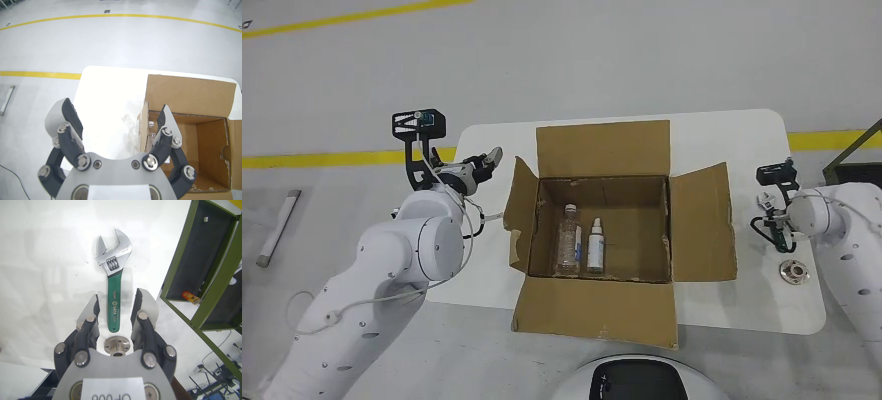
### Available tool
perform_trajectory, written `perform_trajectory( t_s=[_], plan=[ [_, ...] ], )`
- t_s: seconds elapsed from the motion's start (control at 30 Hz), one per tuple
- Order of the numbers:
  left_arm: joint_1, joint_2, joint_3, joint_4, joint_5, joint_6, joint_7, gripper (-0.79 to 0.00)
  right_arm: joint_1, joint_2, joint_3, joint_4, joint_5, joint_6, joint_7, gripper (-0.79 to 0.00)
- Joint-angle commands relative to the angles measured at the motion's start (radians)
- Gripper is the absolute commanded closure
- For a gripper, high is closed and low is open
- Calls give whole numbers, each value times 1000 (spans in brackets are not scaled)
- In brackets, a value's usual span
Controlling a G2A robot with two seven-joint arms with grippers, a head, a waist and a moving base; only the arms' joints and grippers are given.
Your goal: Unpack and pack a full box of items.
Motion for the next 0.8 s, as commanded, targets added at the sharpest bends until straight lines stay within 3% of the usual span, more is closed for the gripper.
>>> perform_trajectory(
  t_s=[0.0,0.43,0.77],
  plan=[
    [0,0,0,0,0,0,0,-785,2,0,-2,3,0,0,-3,-308],
    [0,0,0,0,0,0,0,-785,-13,3,12,-2,24,-16,-44,-314],
    [0,0,0,0,0,0,0,-785,-25,7,20,1,31,-21,-55,-274]
  ],
)
